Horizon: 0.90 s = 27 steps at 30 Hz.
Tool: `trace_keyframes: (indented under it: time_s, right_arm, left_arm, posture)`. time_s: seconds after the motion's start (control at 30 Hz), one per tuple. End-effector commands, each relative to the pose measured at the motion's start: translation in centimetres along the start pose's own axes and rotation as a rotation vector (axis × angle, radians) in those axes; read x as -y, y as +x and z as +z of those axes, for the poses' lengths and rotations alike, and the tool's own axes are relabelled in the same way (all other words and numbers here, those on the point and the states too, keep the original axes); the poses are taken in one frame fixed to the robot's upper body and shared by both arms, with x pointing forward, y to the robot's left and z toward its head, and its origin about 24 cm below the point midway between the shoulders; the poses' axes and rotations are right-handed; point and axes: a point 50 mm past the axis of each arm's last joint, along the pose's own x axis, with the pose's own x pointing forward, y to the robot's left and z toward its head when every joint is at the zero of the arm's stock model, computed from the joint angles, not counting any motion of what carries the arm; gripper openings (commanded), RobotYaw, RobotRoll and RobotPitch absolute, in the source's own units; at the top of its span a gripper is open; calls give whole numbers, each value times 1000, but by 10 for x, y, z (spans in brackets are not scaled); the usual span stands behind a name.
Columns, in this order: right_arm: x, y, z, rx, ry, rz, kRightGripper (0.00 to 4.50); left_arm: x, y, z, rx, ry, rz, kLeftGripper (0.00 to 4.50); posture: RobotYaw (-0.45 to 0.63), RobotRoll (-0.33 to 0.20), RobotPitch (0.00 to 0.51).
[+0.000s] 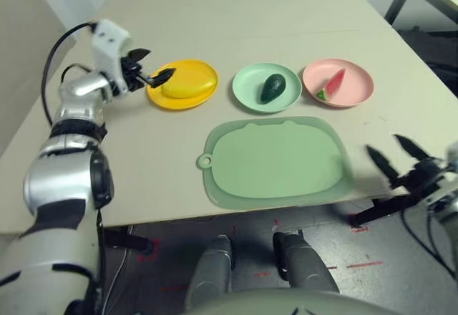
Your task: Place the fruits into color-matched plates.
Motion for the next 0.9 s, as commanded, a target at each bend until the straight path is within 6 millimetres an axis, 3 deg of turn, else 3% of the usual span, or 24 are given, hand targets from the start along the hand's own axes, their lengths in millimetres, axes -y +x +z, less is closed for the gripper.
trace_keyframes:
  time_s: [0.03, 0.17, 0.33, 0.57, 0.9]
  right_arm:
    - [17, 6, -3, 2, -19, -56, 4500]
    - [34, 20, -4, -10, -36, -73, 4500]
    - [35, 39, -13, -66, -54, -26, 4500]
    - [40, 57, -14, -50, -12, -73, 4500]
    - [44, 58, -16, -56, -3, -106, 4500]
  left_arm:
    - [3, -16, -20, 64, -110, 84, 4479]
    - [17, -35, -43, 68, -147, 133, 4479]
    - [24, -46, -52, 39, -161, 154, 4479]
    - [23, -46, -40, 69, -128, 194, 4479]
    - [22, -48, -37, 82, -105, 217, 4479]
  posture:
    - [-192, 0, 194]
    - [-233, 0, 216]
    - [-203, 0, 237]
    - [-71, 0, 218]
    - [-33, 0, 223]
